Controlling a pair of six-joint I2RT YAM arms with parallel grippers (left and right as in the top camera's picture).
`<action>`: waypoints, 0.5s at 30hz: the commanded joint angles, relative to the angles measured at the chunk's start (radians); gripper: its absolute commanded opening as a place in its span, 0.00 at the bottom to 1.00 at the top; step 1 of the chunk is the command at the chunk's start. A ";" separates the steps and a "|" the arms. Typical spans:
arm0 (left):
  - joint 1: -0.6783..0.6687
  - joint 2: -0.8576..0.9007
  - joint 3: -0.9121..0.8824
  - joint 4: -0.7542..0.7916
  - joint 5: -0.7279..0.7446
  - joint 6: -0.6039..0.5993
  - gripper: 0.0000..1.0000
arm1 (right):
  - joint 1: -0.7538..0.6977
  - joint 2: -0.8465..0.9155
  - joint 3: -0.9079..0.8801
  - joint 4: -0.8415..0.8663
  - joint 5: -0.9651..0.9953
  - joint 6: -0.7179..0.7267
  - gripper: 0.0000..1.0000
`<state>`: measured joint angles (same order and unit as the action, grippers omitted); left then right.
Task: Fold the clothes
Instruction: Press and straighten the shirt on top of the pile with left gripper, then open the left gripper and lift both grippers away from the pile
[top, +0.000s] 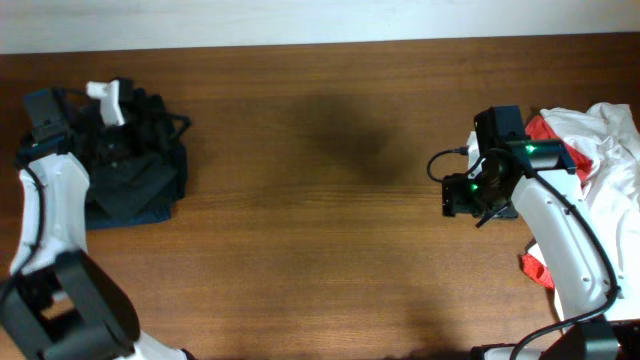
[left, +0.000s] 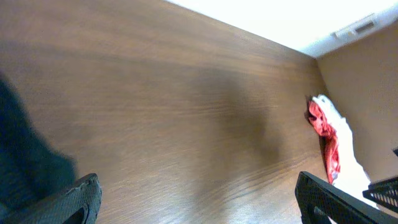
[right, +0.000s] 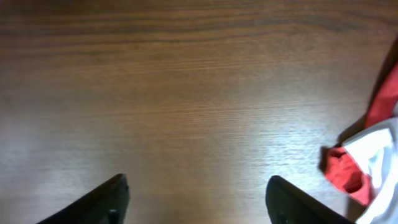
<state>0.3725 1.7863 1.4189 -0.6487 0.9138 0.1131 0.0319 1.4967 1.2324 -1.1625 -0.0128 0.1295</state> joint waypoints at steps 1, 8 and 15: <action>-0.133 -0.082 0.024 -0.118 -0.354 0.006 0.99 | -0.006 -0.016 0.017 0.022 -0.111 0.001 0.88; -0.320 -0.081 0.024 -0.575 -0.782 -0.134 0.99 | -0.007 -0.016 0.017 -0.095 -0.257 -0.091 0.99; -0.320 -0.198 -0.034 -0.742 -0.806 -0.158 0.99 | -0.119 -0.082 0.017 -0.257 -0.212 -0.142 0.99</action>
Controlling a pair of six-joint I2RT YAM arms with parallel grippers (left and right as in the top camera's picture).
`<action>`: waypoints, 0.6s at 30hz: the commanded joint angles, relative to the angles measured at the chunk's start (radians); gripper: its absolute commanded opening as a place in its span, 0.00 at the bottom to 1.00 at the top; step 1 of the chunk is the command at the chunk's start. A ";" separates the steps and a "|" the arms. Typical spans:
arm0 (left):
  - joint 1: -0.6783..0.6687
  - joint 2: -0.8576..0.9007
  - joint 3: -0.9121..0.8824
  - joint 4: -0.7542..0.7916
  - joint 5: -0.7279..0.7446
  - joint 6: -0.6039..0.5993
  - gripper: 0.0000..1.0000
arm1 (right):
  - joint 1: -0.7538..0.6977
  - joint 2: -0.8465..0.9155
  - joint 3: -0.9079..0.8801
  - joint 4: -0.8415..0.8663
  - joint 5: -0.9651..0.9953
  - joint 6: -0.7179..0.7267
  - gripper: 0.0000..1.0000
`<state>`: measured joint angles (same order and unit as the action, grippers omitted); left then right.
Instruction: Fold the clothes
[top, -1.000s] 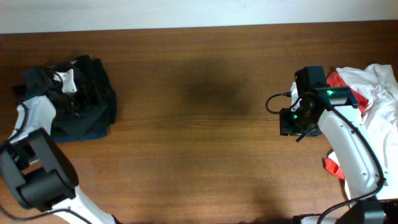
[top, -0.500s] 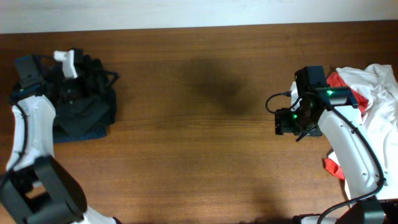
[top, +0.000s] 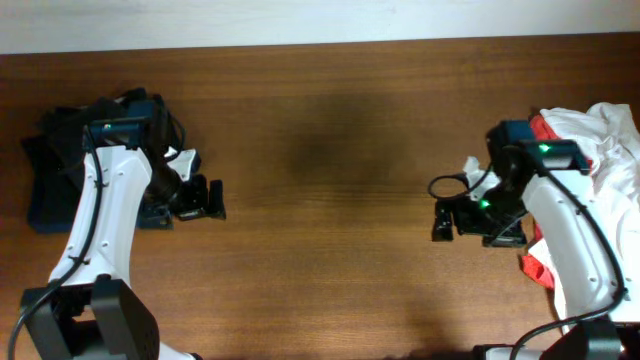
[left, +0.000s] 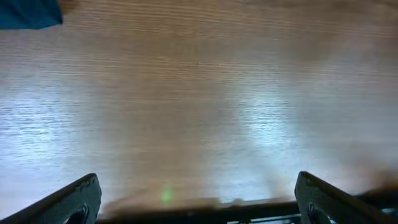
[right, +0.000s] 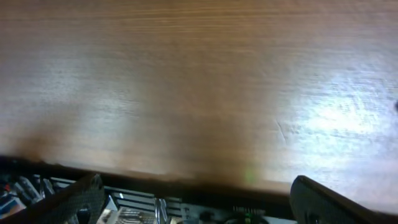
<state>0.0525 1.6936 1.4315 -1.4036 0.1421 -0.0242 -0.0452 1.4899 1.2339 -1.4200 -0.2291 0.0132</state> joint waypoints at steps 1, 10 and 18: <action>0.000 -0.180 -0.087 0.039 -0.035 -0.021 0.99 | -0.063 -0.137 0.014 0.016 0.005 -0.025 0.99; 0.000 -1.088 -0.506 0.322 -0.080 -0.021 0.99 | -0.104 -0.771 -0.123 0.234 0.058 -0.023 0.99; 0.000 -1.300 -0.519 0.370 -0.076 -0.021 0.99 | -0.104 -0.892 -0.144 0.212 0.068 -0.024 0.99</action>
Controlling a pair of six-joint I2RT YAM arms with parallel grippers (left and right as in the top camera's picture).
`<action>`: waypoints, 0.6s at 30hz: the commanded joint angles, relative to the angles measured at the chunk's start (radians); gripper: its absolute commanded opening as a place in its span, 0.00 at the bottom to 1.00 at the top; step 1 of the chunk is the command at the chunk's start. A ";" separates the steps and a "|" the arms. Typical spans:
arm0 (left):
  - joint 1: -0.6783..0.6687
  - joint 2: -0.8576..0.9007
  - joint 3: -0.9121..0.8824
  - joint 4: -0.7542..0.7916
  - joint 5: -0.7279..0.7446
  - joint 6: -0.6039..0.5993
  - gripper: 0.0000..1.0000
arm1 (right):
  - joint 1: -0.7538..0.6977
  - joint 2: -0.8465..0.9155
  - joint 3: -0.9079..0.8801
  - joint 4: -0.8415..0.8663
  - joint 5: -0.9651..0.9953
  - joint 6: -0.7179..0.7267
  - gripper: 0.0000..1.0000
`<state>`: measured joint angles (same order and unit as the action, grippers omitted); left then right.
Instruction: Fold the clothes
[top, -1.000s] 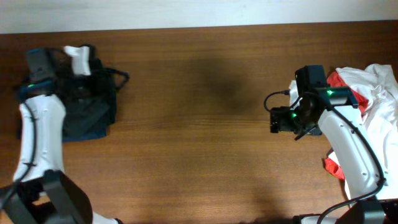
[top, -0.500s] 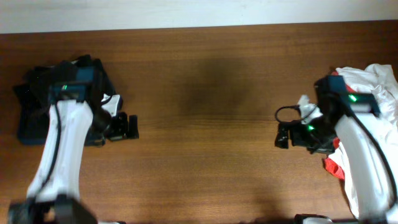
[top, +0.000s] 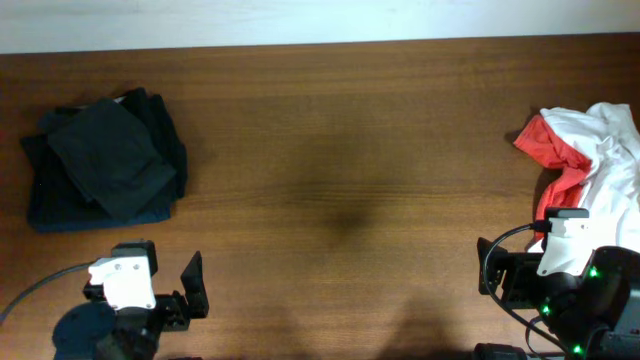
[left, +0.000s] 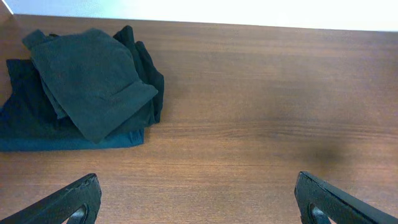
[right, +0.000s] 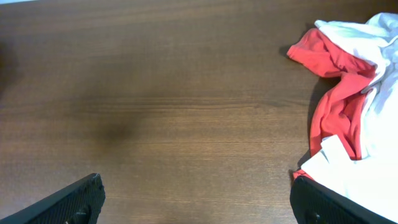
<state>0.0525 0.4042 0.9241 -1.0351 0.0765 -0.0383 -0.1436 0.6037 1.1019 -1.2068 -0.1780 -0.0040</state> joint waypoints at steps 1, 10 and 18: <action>0.000 -0.011 -0.012 0.002 -0.011 -0.007 0.99 | -0.005 -0.005 -0.012 -0.001 0.017 -0.007 0.99; 0.000 -0.011 -0.012 0.002 -0.011 -0.007 0.99 | -0.005 -0.005 -0.012 -0.001 0.017 -0.007 0.99; 0.000 -0.011 -0.012 0.002 -0.011 -0.007 0.99 | 0.076 -0.024 -0.014 0.001 0.076 -0.008 0.99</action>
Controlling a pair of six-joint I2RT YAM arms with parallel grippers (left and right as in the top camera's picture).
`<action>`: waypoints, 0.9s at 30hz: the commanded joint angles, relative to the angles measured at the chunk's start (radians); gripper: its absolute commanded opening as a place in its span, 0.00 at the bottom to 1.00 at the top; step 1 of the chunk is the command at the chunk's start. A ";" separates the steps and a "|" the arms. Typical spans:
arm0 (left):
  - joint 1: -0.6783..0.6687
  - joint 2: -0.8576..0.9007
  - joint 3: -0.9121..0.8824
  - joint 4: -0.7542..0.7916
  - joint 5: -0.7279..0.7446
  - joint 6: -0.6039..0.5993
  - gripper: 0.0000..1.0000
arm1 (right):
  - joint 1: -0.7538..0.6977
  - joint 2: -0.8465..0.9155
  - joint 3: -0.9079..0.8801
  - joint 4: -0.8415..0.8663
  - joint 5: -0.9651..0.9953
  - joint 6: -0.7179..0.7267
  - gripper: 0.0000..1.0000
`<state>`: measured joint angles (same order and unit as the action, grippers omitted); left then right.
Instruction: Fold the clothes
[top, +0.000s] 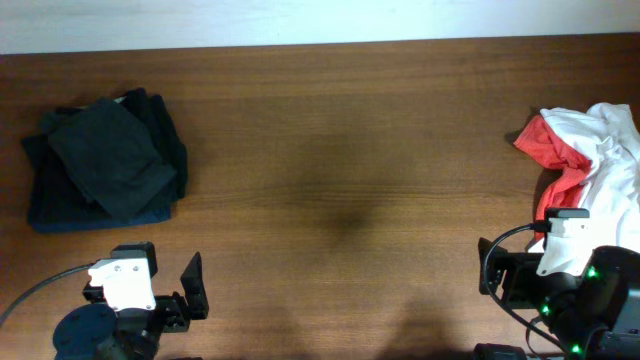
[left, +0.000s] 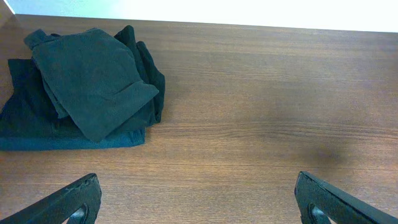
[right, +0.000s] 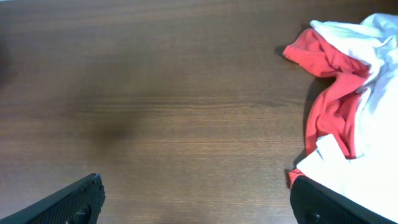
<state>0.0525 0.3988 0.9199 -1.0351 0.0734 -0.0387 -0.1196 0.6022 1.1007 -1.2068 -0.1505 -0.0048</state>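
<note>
A folded pile of dark clothes (top: 105, 163) lies at the table's left; the left wrist view shows it too (left: 87, 93). A crumpled red and white garment (top: 585, 155) sits unfolded at the right edge, also seen from the right wrist (right: 351, 106). My left gripper (left: 198, 202) is open near the front left edge, holding nothing. My right gripper (right: 199, 199) is open near the front right edge, empty, its right finger just in front of the garment.
The brown wooden table (top: 340, 170) runs between the two piles. A white wall borders its far edge. Both arm bases, left (top: 120, 310) and right (top: 570, 295), sit at the front edge.
Almost nothing has changed. Both arms remain at the front edge with open grippers, and both views shifted only slightly.
My left gripper was at the dark pile and my right beside the red and white garment. Then both were over the bare table, nearer the middle. Later both were at the front edge, open and empty, where they remain; the dark pile lies folded.
</note>
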 joint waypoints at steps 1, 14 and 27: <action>0.000 -0.006 -0.008 0.002 -0.008 -0.006 0.99 | 0.079 -0.034 -0.018 0.007 0.058 -0.007 0.99; 0.000 -0.006 -0.008 0.002 -0.008 -0.006 0.99 | 0.304 -0.513 -0.716 0.834 0.055 -0.018 0.99; 0.000 -0.006 -0.008 0.002 -0.008 -0.006 0.99 | 0.167 -0.599 -1.045 1.266 0.037 -0.048 0.99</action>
<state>0.0525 0.3988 0.9150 -1.0351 0.0731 -0.0391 0.0780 0.0139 0.0994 0.0319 -0.1055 -0.0261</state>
